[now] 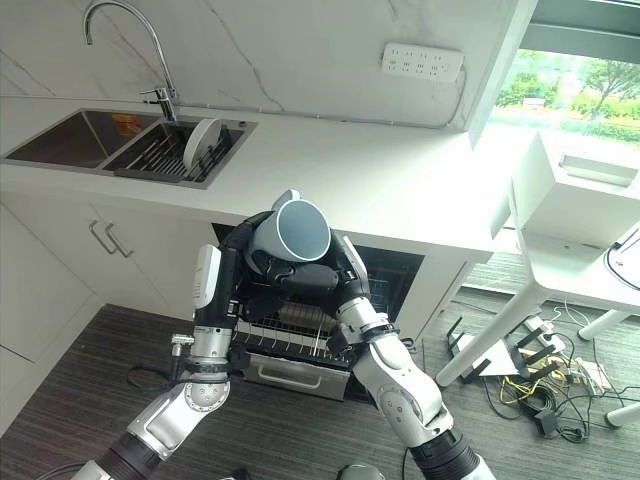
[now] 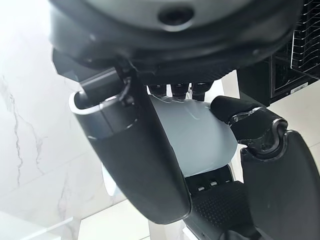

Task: Place the dishes in the dishwasher.

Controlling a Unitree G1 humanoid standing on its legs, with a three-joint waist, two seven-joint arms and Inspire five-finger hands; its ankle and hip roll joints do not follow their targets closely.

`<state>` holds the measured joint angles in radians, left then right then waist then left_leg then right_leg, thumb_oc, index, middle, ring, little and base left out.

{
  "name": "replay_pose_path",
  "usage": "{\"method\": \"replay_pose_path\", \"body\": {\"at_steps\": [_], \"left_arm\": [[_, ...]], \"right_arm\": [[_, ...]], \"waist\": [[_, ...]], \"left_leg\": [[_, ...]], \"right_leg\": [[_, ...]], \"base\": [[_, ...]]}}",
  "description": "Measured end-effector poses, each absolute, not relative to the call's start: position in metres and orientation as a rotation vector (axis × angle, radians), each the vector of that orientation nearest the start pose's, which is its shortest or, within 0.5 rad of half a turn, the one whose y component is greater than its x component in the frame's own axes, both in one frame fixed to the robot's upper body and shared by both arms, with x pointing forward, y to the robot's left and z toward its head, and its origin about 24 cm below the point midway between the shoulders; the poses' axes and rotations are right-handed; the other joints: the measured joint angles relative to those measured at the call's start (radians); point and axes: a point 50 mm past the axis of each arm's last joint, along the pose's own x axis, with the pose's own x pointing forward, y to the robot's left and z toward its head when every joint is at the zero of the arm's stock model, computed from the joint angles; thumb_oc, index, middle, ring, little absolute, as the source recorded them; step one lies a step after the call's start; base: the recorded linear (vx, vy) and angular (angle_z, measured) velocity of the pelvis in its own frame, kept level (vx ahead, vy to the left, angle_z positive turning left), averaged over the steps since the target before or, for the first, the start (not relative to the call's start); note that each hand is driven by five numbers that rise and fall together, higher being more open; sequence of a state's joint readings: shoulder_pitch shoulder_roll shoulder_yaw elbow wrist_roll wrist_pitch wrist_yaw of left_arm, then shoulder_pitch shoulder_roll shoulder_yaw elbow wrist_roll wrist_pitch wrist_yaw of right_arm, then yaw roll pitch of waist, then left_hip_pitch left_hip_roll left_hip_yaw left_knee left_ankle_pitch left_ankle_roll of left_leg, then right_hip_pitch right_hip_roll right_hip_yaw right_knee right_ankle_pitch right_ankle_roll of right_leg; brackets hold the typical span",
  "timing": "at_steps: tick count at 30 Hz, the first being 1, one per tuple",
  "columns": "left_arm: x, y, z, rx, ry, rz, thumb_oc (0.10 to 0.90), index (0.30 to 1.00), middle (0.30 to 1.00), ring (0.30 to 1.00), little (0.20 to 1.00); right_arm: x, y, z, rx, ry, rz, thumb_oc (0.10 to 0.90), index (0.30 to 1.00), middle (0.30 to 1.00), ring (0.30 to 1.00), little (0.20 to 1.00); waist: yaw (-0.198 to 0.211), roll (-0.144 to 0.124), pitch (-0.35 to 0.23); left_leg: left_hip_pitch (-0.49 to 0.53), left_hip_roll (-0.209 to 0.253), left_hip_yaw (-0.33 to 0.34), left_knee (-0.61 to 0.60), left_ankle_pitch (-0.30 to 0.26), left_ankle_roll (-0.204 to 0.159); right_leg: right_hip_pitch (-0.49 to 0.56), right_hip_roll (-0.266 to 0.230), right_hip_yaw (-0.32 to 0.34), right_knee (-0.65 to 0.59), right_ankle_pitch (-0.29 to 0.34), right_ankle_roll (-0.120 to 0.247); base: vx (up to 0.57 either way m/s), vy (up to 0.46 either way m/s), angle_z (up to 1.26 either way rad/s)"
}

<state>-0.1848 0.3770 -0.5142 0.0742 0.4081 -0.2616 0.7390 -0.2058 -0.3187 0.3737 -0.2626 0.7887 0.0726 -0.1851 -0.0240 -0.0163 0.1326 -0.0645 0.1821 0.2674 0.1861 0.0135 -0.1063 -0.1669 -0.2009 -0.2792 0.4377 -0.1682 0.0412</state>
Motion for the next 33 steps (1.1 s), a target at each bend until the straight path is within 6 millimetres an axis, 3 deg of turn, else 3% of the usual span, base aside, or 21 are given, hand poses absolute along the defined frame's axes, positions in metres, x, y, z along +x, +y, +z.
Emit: {"method": "replay_pose_path", "body": {"at_steps": [3,4,6,21,22,23,30,33], "left_arm": [[0.253,0.111,0.079,0.573,-0.601,0.082,0.4,0.3,0.3,0.3,0.3],[0.254,0.111,0.08,0.573,-0.603,0.081,0.4,0.3,0.3,0.3,0.3],[0.255,0.11,0.082,0.572,-0.614,0.076,0.4,0.3,0.3,0.3,0.3],[0.256,0.097,0.087,0.517,-0.638,0.073,0.4,0.3,0.3,0.3,0.3],[0.256,0.096,0.087,0.513,-0.636,0.073,0.726,0.789,0.789,0.789,0.789],[0.256,0.096,0.087,0.512,-0.635,0.073,0.8,0.9,0.9,0.9,0.9],[0.254,0.096,0.082,0.51,-0.63,0.048,0.8,0.9,0.9,0.9,0.9],[0.248,0.104,0.071,0.517,-0.595,0.052,0.8,0.9,0.9,0.9,0.9]], "right_arm": [[0.262,-0.095,0.122,0.453,-0.092,0.392,0.8,0.9,0.9,0.9,0.9],[0.262,-0.095,0.122,0.455,-0.097,0.391,0.588,0.582,0.582,0.582,0.582],[0.262,-0.095,0.123,0.428,-0.114,0.382,0.4,0.3,0.3,0.3,0.3],[0.263,-0.1,0.126,0.44,-0.153,0.317,0.4,0.3,0.3,0.3,0.3],[0.263,-0.1,0.126,0.441,-0.153,0.316,0.4,0.3,0.3,0.3,0.3],[0.263,-0.1,0.126,0.438,-0.154,0.315,0.4,0.3,0.3,0.3,0.3],[0.264,-0.104,0.128,0.41,-0.183,0.297,0.4,0.3,0.3,0.3,0.3],[0.264,-0.109,0.127,0.382,-0.183,0.295,0.4,0.3,0.3,0.3,0.3]], "waist": [[0.0,0.0,0.0],[0.0,0.0,0.0],[0.001,0.0,0.0],[-0.001,0.001,0.0],[-0.001,0.001,0.0],[-0.001,0.001,0.0],[-0.001,0.005,0.001],[0.0,0.02,0.001]], "left_leg": [[0.0,-0.001,0.0,0.0,-0.001,0.001],[0.0,-0.001,0.001,0.0,-0.002,0.001],[0.0,-0.003,0.001,0.0,-0.002,0.001],[0.005,-0.007,0.008,0.0,-0.005,0.004],[0.005,-0.007,0.008,0.0,-0.006,0.004],[0.005,-0.007,0.009,0.0,-0.006,0.004],[0.013,-0.007,0.022,0.0,-0.009,0.005],[0.014,-0.008,0.024,0.0,-0.01,0.005]], "right_leg": [[0.0,-0.002,0.0,0.0,-0.001,0.001],[0.0,-0.002,0.001,0.0,-0.001,0.001],[0.0,-0.003,0.001,0.0,-0.001,0.001],[-0.002,-0.004,0.011,-0.001,0.0,0.003],[-0.002,-0.004,0.011,-0.001,0.0,0.004],[-0.002,-0.004,0.012,-0.001,0.0,0.004],[-0.002,-0.003,0.023,-0.003,0.002,0.006],[-0.002,-0.004,0.024,-0.004,0.003,0.006]], "base": [[0.0,0.0,0.0],[0.0,0.0,0.0],[0.0,0.0,0.0],[0.0,0.0,0.0],[0.0,0.0,0.0],[0.0,0.0,0.0],[0.0,0.005,-0.05],[0.0,0.0,0.0]]}}
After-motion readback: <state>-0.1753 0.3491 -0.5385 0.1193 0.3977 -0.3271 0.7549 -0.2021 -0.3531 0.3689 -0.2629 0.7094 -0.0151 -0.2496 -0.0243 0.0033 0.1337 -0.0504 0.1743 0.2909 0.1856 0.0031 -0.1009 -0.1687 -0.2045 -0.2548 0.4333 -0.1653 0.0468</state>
